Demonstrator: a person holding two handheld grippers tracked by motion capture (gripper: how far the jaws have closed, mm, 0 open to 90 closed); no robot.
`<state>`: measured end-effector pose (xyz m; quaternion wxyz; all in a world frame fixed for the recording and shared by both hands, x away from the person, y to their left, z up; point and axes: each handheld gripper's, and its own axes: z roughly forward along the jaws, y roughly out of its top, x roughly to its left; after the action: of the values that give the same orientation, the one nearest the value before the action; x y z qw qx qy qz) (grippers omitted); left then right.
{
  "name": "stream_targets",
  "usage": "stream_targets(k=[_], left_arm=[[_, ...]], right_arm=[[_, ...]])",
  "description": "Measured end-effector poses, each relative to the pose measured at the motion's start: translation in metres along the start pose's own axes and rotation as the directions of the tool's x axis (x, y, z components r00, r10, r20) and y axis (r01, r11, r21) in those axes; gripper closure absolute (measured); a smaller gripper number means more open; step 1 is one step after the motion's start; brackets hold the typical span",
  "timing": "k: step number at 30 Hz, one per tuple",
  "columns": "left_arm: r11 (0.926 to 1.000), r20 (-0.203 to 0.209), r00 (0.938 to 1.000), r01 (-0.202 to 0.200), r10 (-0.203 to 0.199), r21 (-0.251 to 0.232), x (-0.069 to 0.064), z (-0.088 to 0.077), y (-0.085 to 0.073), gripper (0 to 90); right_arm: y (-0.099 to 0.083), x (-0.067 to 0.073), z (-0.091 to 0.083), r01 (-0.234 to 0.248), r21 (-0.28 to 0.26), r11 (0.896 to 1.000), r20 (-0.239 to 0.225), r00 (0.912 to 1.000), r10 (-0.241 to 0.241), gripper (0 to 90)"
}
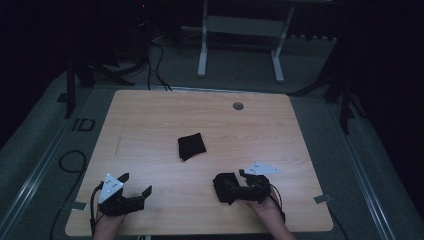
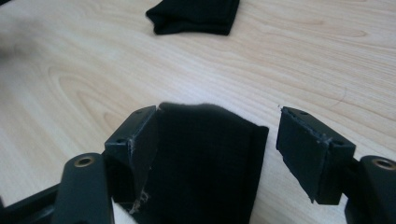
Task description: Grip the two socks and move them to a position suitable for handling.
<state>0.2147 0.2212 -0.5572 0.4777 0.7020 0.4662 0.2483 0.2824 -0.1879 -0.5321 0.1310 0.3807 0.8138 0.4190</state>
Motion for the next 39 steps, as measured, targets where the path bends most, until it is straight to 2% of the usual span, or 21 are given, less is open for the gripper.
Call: stream_targets(k=[5, 7, 8, 13, 16, 19, 20, 21, 24, 25, 26, 28, 30, 31, 32, 33, 34, 36, 37, 38, 39], left_arm=[[0.9999, 0.038, 0.9993, 0.005, -0.006, 0.012, -0.008, 0.007, 0.001, 5.6], [0.9998, 0.056, 0.9984, -0.006, 0.005, 0.019, -0.013, 0.010, 0.001, 5.6], [0.9996, 0.059, 0.9982, -0.014, 0.012, 0.025, -0.014, 0.011, 0.001, 5.6], [0.9983, 0.105, 0.9944, -0.016, 0.009, 0.057, -0.022, 0.021, 0.003, 5.7], [0.9968, 0.111, 0.9937, -0.019, 0.011, 0.077, -0.029, 0.029, 0.005, 11.7], [0.9947, 0.139, 0.9895, -0.052, 0.040, 0.089, -0.035, 0.034, 0.007, 14.0], [0.9924, 0.186, 0.9810, -0.073, 0.054, 0.099, -0.041, 0.039, 0.009, 14.0], [0.9921, 0.208, 0.9768, -0.073, 0.050, 0.102, -0.045, 0.041, 0.010, 15.0], [0.9902, 0.272, 0.9603, -0.092, 0.060, 0.105, -0.053, 0.050, 0.016, 21.5], [0.9902, 0.272, 0.9603, -0.092, 0.060, 0.105, -0.053, 0.050, 0.016, 23.3], [0.9888, 0.329, 0.9423, -0.105, 0.064, 0.106, -0.058, 0.057, 0.021, 23.3], [0.9851, 0.368, 0.9246, -0.143, 0.098, 0.095, -0.065, 0.063, 0.026, 34.3], [0.9835, 0.420, 0.9007, -0.161, 0.112, 0.082, -0.071, 0.069, 0.030, 39.6], [0.9835, 0.420, 0.9007, -0.161, 0.112, 0.082, -0.071, 0.069, 0.030, 41.4], [0.9825, 0.454, 0.8806, -0.178, 0.134, 0.055, -0.078, 0.071, 0.035, 41.4], [0.9831, 0.468, 0.8735, -0.176, 0.132, 0.051, -0.079, 0.072, 0.037, 41.6], [0.9845, 0.495, 0.8590, -0.172, 0.131, 0.037, -0.082, 0.072, 0.040, 41.6], [0.9843, 0.524, 0.8407, -0.175, 0.137, 0.023, -0.084, 0.073, 0.043, 42.5], [0.9843, 0.524, 0.8407, -0.175, 0.137, 0.023, -0.084, 0.073, 0.043, 43.5], [0.9842, 0.550, 0.8234, -0.176, 0.138, 0.017, -0.086, 0.074, 0.045, 43.5], [0.9845, 0.568, 0.8124, -0.174, 0.133, 0.018, -0.086, 0.075, 0.045, 45.4]], right_arm=[[-0.012, 0.007, 0.017, 0.051, 0.066, 0.997, -0.011, 0.9987, -0.050, 40.4], [-0.015, 0.007, 0.023, 0.062, 0.089, 0.994, 0.005, 0.9980, -0.063, 45.8], [-0.018, 0.007, 0.027, 0.068, 0.115, 0.991, -0.008, 0.9977, -0.067, 49.8], [-0.018, 0.008, 0.027, 0.101, 0.113, 0.988, -0.011, 0.9949, -0.100, 73.7], [-0.016, 0.009, 0.027, 0.100, 0.127, 0.987, -0.018, 0.9950, -0.098, 76.7], [-0.013, 0.009, 0.023, 0.061, 0.089, 0.994, -0.051, 0.9971, -0.057, 77.3], [-0.011, 0.010, 0.020, 0.061, 0.069, 0.996, -0.065, 0.9963, -0.056, 77.3], [-0.005, 0.016, 0.010, 0.077, 0.030, 0.997, -0.076, 0.9943, -0.075, 77.4], [0.006, 0.024, -0.002, 0.099, -0.004, 0.995, -0.126, 0.9871, -0.098, 77.3], [0.006, 0.024, -0.002, 0.099, -0.004, 0.995, -0.126, 0.9871, -0.098, 77.3], [0.010, 0.028, -0.006, 0.110, -0.010, 0.994, -0.140, 0.9840, -0.110, 77.2], [0.017, 0.037, -0.015, 0.120, -0.036, 0.992, -0.188, 0.9742, -0.125, 77.2], [0.020, 0.043, -0.019, 0.140, -0.042, 0.989, -0.205, 0.9680, -0.145, 77.1], [0.020, 0.043, -0.019, 0.140, -0.042, 0.989, -0.205, 0.9680, -0.145, 77.1], [0.020, 0.046, -0.020, 0.154, -0.045, 0.987, -0.204, 0.9658, -0.160, 77.1], [0.021, 0.049, -0.020, 0.171, -0.041, 0.984, -0.208, 0.9623, -0.175, 77.1], [0.020, 0.049, -0.020, 0.174, -0.040, 0.984, -0.203, 0.9627, -0.178, 77.1], [0.020, 0.049, -0.019, 0.183, -0.035, 0.983, -0.198, 0.9623, -0.186, 77.1], [0.020, 0.049, -0.019, 0.183, -0.035, 0.983, -0.198, 0.9623, -0.186, 77.1], [0.019, 0.049, -0.019, 0.179, -0.034, 0.983, -0.199, 0.9628, -0.183, 77.0], [0.019, 0.049, -0.019, 0.183, -0.033, 0.983, -0.206, 0.9608, -0.186, 77.1]])
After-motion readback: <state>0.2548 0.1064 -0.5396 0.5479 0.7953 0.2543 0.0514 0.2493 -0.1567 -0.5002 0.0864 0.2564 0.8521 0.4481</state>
